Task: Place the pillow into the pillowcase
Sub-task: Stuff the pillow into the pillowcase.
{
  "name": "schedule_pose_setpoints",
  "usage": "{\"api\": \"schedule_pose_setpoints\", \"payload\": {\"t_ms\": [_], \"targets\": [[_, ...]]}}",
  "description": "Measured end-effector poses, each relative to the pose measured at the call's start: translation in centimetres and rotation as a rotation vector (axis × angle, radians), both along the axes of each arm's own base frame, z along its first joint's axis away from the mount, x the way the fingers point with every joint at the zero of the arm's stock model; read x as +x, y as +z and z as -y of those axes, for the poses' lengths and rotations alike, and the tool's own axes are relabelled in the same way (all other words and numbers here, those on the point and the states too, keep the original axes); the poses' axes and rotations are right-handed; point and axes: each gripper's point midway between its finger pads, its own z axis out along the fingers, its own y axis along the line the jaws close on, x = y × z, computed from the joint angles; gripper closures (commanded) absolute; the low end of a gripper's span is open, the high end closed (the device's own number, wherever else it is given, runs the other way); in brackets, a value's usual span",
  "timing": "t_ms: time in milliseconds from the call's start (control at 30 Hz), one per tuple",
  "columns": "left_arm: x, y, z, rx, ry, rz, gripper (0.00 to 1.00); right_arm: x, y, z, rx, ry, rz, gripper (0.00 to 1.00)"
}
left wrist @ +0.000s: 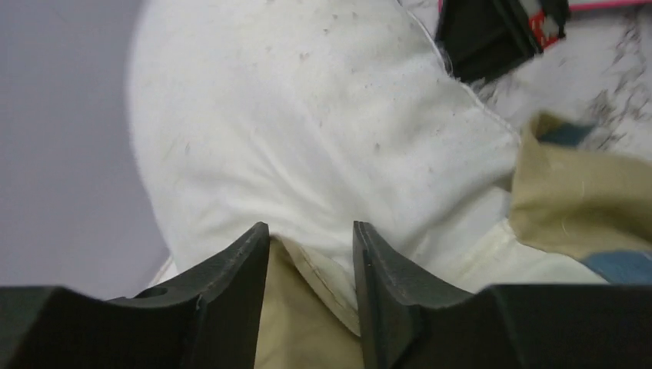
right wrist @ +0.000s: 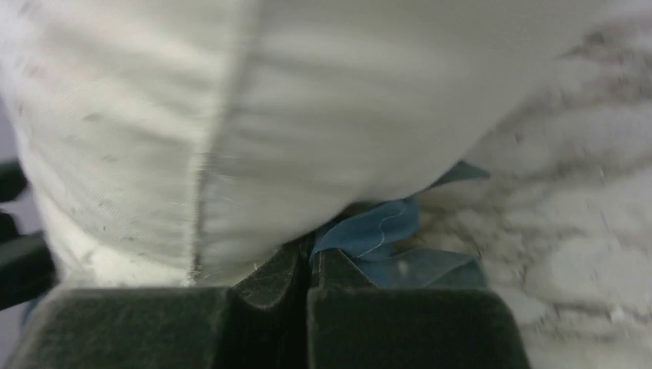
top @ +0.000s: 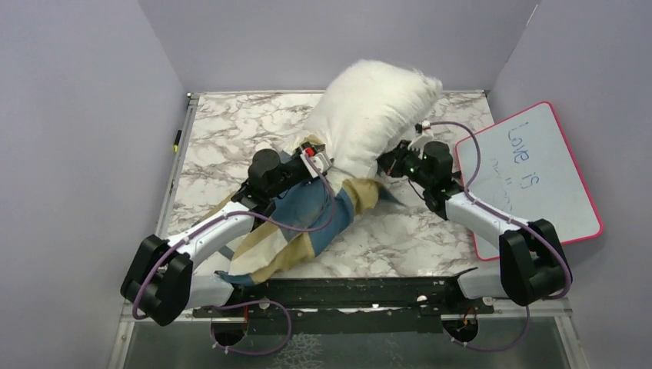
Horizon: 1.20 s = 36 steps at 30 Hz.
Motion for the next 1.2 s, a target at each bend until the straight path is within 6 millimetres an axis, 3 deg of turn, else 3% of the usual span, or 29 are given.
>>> {"api": "schedule_pose_setpoints", "payload": {"t_ms": [33,67,100,200,267,367,467,533,633,700,767,833,1000,1100,1200], "targets": [[-0.3,-0.1,0.1,-0.034,0.009,-0.046,0.46,-0.7,-2.0,0.5,-0.029,-0.007,-0.05,0.94],[-0.8,0.1,0.1,-0.067,0.014,-0.077,0.34,-1.3,-3.7,0.9,-0.056,-0.02,-0.092,0.89],[-1.5,1.0,0.0,-0.133,0.024,-0.122,0.28,-1.8,-5.3,1.5,-0.088,-0.036,-0.134,0.82],[-3.4,4.6,-1.1,-0.289,0.042,-0.181,0.26,-2.4,-8.6,3.6,-0.192,-0.122,-0.242,0.57],[-4.9,7.7,-2.5,-0.397,0.067,-0.216,0.26,-2.8,-9.8,5.3,-0.255,-0.194,-0.306,0.45],[-5.7,10.8,-4.3,-0.489,0.145,-0.289,0.32,-2.9,-9.1,7.3,-0.332,-0.28,-0.35,0.35],[-5.2,11.6,-6.0,-0.553,0.277,-0.408,0.34,-2.9,-5.2,8.3,-0.352,-0.325,-0.31,0.32],[-4.7,9.5,-6.8,-0.561,0.375,-0.511,0.39,-2.8,-1.3,8.4,-0.325,-0.331,-0.24,0.31],[-4.2,2.8,-8.0,-0.541,0.553,-0.704,0.46,-2.9,4.7,7.5,-0.259,-0.289,-0.11,0.32],[-4.2,-2.2,-8.3,-0.515,0.651,-0.831,0.49,-3.4,7.2,6.4,-0.221,-0.22,-0.049,0.32],[-4.6,-7.9,-8.4,-0.472,0.747,-0.961,0.52,-4.1,7.8,5.0,-0.2,-0.134,-0.023,0.33],[-4.8,-11.5,-8.5,-0.475,0.807,-1.036,0.61,-4.8,7.1,3.5,-0.192,-0.03,-0.028,0.34],[-2.1,-12.2,-8.9,-0.645,0.836,-0.979,0.68,-6.7,2.7,1.3,-0.19,0.148,-0.122,0.37],[1.2,-12.5,-9.7,-0.715,0.857,-0.909,0.69,-7.6,-0.1,0.8,-0.175,0.194,-0.151,0.43],[7.1,-11.8,-10.2,-0.746,0.866,-0.829,0.72,-8.2,-3.4,-0.6,-0.157,0.23,-0.181,0.44]]}}
